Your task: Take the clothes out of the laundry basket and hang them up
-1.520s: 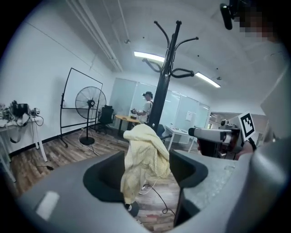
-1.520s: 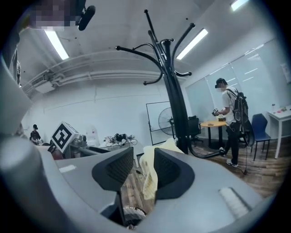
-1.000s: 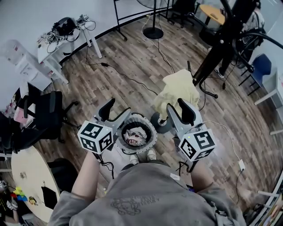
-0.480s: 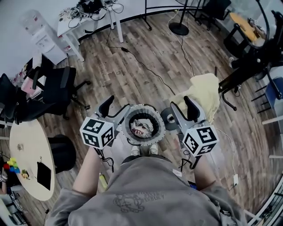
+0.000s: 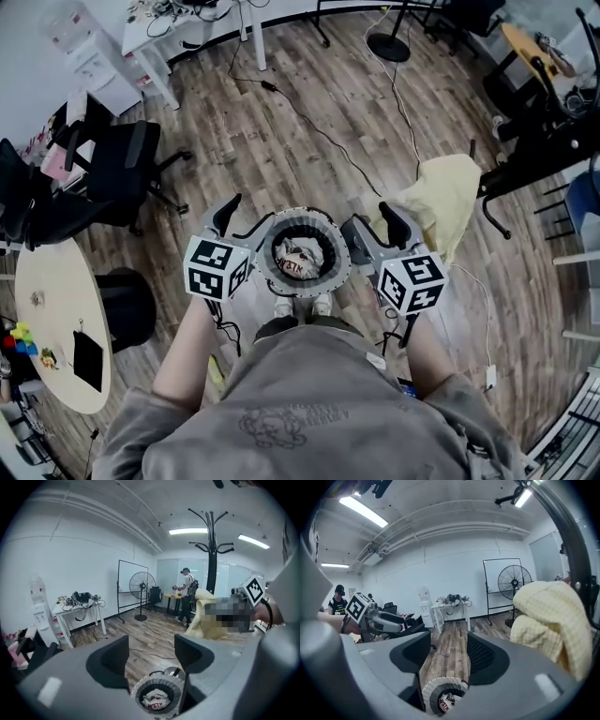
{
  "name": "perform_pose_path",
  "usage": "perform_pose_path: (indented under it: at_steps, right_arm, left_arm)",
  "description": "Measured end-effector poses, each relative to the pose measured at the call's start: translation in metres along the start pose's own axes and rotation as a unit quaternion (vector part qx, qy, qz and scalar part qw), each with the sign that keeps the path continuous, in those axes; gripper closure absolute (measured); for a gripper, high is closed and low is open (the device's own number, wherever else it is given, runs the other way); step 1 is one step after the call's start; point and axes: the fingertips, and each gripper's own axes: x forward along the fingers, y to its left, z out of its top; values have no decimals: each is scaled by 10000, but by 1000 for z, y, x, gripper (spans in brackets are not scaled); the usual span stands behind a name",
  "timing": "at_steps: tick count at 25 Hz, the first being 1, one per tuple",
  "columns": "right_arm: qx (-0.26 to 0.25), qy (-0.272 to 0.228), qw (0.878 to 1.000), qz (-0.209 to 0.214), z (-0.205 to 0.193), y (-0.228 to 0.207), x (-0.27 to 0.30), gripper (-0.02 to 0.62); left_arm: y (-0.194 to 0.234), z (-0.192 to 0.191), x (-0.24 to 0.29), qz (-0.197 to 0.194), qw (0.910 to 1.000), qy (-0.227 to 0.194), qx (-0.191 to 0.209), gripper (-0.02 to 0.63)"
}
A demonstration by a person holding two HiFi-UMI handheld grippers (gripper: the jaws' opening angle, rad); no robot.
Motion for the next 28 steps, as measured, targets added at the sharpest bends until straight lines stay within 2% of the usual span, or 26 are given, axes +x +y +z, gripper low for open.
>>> perform_pose_path:
  at_steps: [3, 15, 20, 28]
  right_arm:
    - [71, 255, 9996, 15, -23, -3, 17, 334]
    - [292, 1498, 9881, 206, -127, 0, 72, 321]
    - [377, 2055, 9776, 248, -183, 5, 95, 313]
    - [536, 2757, 9593, 304, -274, 7, 137, 305]
  left_arm:
    - [4, -22, 14, 34, 9995, 299, 98, 299]
    - [19, -119, 69, -152, 9929, 1151, -240, 299]
    - [24, -171, 91, -235, 9867, 1560, -394, 299]
    - [21, -260, 136, -553, 9712, 2223, -651, 299]
